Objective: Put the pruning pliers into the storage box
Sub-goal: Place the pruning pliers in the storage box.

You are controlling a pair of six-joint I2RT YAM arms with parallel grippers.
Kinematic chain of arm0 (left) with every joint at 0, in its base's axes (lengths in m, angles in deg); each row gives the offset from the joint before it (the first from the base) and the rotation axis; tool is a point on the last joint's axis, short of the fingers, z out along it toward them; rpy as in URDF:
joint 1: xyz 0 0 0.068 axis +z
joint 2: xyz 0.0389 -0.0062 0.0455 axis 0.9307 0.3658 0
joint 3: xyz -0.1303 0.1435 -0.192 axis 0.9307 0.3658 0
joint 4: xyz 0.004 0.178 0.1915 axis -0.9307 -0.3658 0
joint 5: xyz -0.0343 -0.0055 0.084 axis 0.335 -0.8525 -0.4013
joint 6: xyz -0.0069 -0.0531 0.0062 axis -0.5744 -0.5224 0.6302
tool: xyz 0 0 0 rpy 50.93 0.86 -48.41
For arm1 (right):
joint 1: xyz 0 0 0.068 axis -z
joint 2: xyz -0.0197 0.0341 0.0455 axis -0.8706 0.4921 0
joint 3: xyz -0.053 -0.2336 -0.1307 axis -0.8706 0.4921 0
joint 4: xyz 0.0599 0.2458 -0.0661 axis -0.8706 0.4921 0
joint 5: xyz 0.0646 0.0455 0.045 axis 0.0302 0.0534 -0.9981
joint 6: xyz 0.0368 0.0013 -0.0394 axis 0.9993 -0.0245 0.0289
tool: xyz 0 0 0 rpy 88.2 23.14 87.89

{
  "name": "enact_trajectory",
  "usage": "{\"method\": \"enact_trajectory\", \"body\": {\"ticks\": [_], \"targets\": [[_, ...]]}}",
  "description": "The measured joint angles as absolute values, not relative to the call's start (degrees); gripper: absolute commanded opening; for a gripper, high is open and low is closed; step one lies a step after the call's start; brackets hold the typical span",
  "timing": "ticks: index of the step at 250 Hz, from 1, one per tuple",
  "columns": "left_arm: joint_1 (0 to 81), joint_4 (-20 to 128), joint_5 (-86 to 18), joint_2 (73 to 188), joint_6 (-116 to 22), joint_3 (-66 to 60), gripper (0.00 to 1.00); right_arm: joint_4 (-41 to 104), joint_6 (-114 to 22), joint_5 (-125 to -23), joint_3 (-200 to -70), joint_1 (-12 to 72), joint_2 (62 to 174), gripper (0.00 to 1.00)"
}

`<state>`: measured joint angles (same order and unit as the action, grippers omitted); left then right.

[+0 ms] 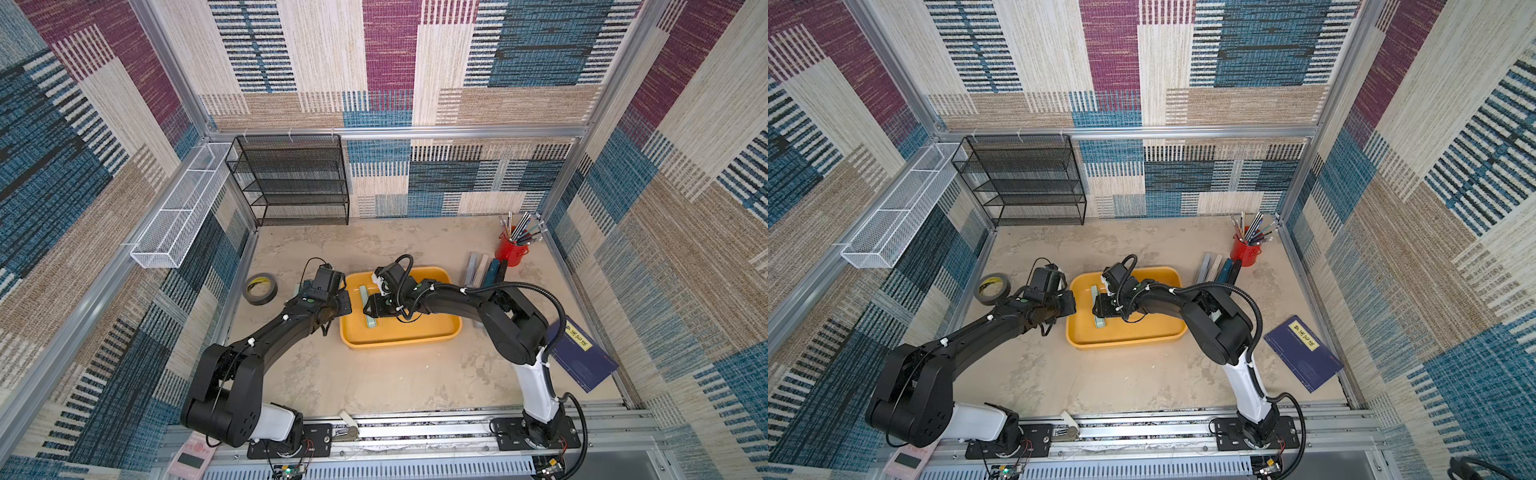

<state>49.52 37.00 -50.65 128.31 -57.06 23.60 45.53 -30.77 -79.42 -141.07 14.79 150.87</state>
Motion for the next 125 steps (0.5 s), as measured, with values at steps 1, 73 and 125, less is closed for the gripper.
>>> {"method": "enact_trajectory", "body": {"ticks": [1,73,125], "targets": [[49.52,37.00,-50.65,128.31,-57.06,23.60,0.08,45.59,-30.86,-79.47,-141.13,14.79,150.94,0.47],[49.50,37.20,-50.63,128.42,-57.06,23.60,0.08,45.62,-31.05,-81.52,-144.00,14.79,153.21,0.39],[49.41,37.24,-50.63,128.42,-57.06,23.60,0.08,45.48,-30.59,-82.50,-146.75,14.79,154.98,0.36]]}}
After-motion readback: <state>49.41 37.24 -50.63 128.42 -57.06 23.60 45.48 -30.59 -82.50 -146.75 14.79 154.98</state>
